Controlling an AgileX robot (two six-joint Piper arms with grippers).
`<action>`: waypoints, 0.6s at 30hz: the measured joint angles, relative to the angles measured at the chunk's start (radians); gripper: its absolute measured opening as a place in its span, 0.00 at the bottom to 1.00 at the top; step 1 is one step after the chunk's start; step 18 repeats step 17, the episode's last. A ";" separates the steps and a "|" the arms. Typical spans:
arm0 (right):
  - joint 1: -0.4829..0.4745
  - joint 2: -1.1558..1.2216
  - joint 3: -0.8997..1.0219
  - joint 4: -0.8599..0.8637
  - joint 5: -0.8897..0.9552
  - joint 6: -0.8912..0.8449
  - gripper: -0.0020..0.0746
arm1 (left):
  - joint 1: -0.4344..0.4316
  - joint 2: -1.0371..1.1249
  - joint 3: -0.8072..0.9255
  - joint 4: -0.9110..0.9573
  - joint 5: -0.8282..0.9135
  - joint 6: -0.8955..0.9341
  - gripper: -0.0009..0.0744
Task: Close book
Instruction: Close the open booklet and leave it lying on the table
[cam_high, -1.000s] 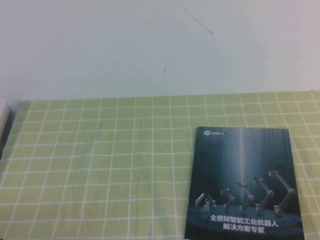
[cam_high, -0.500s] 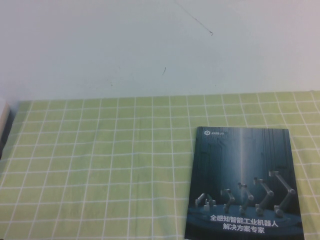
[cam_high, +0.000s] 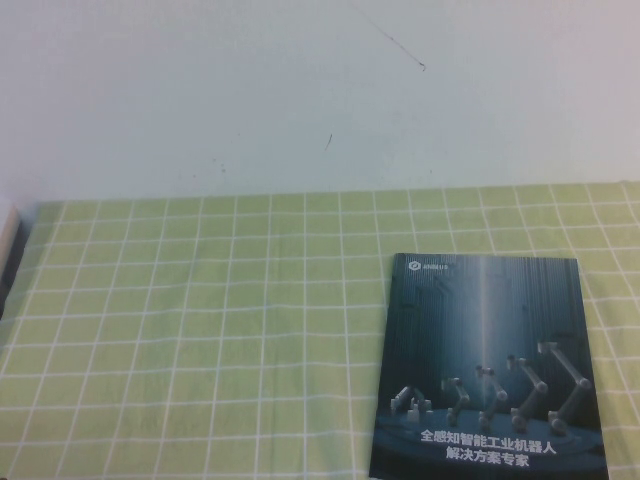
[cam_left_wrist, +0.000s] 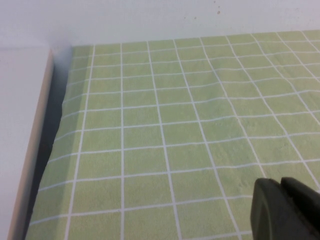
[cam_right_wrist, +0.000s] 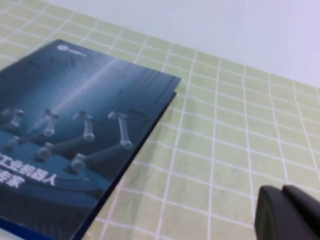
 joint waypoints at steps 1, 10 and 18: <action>-0.016 -0.018 0.021 -0.004 0.000 0.003 0.02 | 0.000 0.000 0.000 0.000 0.000 0.000 0.01; -0.085 -0.032 0.110 -0.019 -0.080 0.100 0.02 | 0.000 0.000 0.000 0.000 0.003 0.002 0.01; -0.085 -0.032 0.111 -0.015 -0.089 0.133 0.02 | 0.000 0.000 0.000 0.000 0.003 0.000 0.01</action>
